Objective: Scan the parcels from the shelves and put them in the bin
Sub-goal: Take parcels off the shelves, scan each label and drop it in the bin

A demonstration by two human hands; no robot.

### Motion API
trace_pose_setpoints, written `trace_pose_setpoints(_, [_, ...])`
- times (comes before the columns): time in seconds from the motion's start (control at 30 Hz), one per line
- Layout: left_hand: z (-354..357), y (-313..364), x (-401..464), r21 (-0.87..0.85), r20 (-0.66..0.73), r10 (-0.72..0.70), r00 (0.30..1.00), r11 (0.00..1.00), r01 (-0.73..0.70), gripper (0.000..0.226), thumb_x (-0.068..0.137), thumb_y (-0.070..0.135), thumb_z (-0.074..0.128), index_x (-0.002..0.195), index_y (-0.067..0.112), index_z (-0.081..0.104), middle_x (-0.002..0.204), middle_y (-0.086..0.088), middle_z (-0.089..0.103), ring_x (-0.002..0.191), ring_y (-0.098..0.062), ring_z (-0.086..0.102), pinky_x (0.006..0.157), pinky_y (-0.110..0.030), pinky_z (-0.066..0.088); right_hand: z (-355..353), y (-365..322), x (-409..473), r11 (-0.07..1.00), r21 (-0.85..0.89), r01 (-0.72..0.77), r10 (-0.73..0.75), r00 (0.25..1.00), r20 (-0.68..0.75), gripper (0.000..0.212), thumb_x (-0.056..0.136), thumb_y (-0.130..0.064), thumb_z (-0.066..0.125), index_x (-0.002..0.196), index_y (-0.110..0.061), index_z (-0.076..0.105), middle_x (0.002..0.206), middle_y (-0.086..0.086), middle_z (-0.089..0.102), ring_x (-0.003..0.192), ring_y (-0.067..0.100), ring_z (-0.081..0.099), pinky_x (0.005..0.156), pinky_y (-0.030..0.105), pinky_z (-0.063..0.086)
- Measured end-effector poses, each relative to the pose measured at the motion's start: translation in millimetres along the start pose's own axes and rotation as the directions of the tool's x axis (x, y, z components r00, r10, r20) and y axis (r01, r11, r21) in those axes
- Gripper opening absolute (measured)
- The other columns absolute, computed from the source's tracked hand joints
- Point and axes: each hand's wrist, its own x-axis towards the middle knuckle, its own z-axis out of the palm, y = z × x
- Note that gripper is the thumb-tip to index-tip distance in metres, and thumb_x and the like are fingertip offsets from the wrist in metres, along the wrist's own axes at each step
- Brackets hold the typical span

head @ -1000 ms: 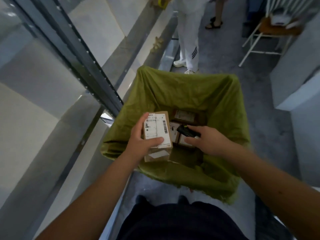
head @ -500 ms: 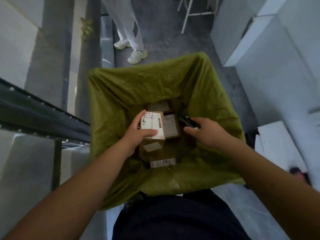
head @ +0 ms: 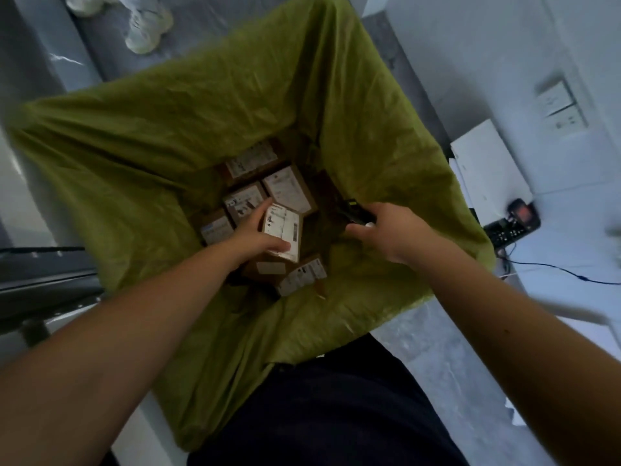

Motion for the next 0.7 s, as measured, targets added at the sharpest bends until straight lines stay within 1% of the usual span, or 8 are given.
trace_pose_setpoints(0.13, [12.7, -4.5, 20.8, 0.15, 0.114, 0.07, 0.991, 0.985, -0.087, 0.117, 0.074, 0.0, 0.089, 0.162, 0.043, 0.025, 0.151, 0.003, 0.04, 0.135, -0.018, 0.042, 0.098, -0.035, 0.045, -6.4, 11.1, 10.3, 1.0, -0.008, -0.025, 0.025, 0.999, -0.035, 0.063, 0.096, -0.059, 0.061, 0.148, -0.025, 0.052, 0.109, 0.002, 0.067, 0.085, 0.021, 0.065, 0.068, 0.036, 0.052])
trace_pose_setpoints(0.2, [16.9, -3.7, 33.9, 0.147, 0.128, 0.081, 0.988, 0.984, -0.1, 0.116, 0.073, -0.002, 0.089, 0.161, 0.041, 0.027, 0.148, 0.006, 0.041, 0.131, -0.015, 0.04, 0.1, -0.034, 0.043, -8.0, 15.0, 12.8, 0.999, -0.018, -0.028, 0.027, 0.999, -0.041, 0.068, 0.095, -0.06, 0.06, 0.152, -0.025, 0.048, 0.117, 0.003, 0.067, 0.09, 0.022, 0.065, 0.072, 0.037, 0.054])
trace_pose_setpoints(0.27, [19.8, -1.6, 47.4, 0.185, 0.139, 0.121, 0.983, 0.972, -0.146, 0.114, 0.071, -0.002, 0.09, 0.161, 0.038, 0.033, 0.154, 0.003, 0.043, 0.138, -0.016, 0.04, 0.105, -0.035, 0.041, -7.6, 16.6, 14.5, 1.0, -0.011, -0.016, 0.016, 0.999, -0.043, 0.068, 0.095, -0.061, 0.061, 0.152, -0.025, 0.048, 0.118, 0.002, 0.067, 0.092, 0.021, 0.065, 0.079, 0.041, 0.058])
trace_pose_setpoints(0.37, [22.3, -3.2, 64.3, 0.334, 0.194, 0.108, 0.975, 0.927, -0.17, 0.097, 0.077, -0.004, 0.084, 0.156, 0.035, 0.044, 0.155, 0.001, 0.047, 0.143, -0.021, 0.043, 0.107, -0.033, 0.04, -6.0, 18.0, 16.4, 1.0, 0.02, 0.012, -0.011, 0.999, -0.034, 0.065, 0.095, -0.06, 0.061, 0.148, -0.025, 0.052, 0.114, 0.0, 0.067, 0.093, 0.02, 0.065, 0.083, 0.043, 0.058])
trace_pose_setpoints(0.43, [21.5, -9.6, 70.4, 0.514, 0.217, 0.044, 0.975, 0.844, -0.153, 0.082, 0.085, 0.0, 0.077, 0.154, 0.035, 0.048, 0.158, -0.002, 0.045, 0.145, -0.025, 0.043, 0.11, -0.034, 0.04, -4.9, 18.7, 17.0, 1.0, 0.023, 0.016, -0.015, 0.999, -0.03, 0.066, 0.094, -0.061, 0.061, 0.149, -0.025, 0.052, 0.118, 0.0, 0.067, 0.096, 0.021, 0.065, 0.085, 0.043, 0.058])
trace_pose_setpoints(0.5, [20.7, -19.9, 71.6, 0.615, 0.172, 0.031, 0.985, 0.777, -0.132, 0.07, 0.093, 0.003, 0.069, 0.153, 0.033, 0.049, 0.162, -0.006, 0.043, 0.145, -0.028, 0.043, 0.114, -0.034, 0.038, -4.3, 20.1, 17.9, 1.0, 0.025, 0.014, -0.013, 0.999, -0.034, 0.069, 0.094, -0.063, 0.061, 0.15, -0.025, 0.05, 0.12, 0.001, 0.067, 0.098, 0.021, 0.065, 0.086, 0.043, 0.058])
trace_pose_setpoints(0.57, [22.7, -31.3, 68.9, 0.575, 0.046, 0.042, 0.998, 0.816, -0.061, 0.058, 0.099, 0.004, 0.063, 0.152, 0.025, 0.053, 0.16, -0.009, 0.045, 0.143, -0.03, 0.046, 0.114, -0.033, 0.039, -4.9, 21.2, 18.5, 0.999, 0.037, 0.019, -0.018, 0.999, -0.032, 0.07, 0.093, -0.063, 0.061, 0.151, -0.026, 0.049, 0.12, 0.001, 0.068, 0.096, 0.02, 0.066, 0.085, 0.042, 0.058])
trace_pose_setpoints(0.7, [33.3, -47.2, 62.3, 0.4, -0.151, 0.03, 0.988, 0.916, 0.034, 0.053, 0.097, 0.007, 0.067, 0.148, 0.011, 0.056, 0.149, -0.015, 0.055, 0.134, -0.033, 0.055, 0.109, -0.033, 0.043, -8.7, 23.0, 19.5, 0.999, 0.046, 0.008, -0.006, 0.999, -0.034, 0.073, 0.093, -0.064, 0.061, 0.153, -0.026, 0.046, 0.116, 0.0, 0.068, 0.088, 0.018, 0.066, 0.077, 0.04, 0.059])
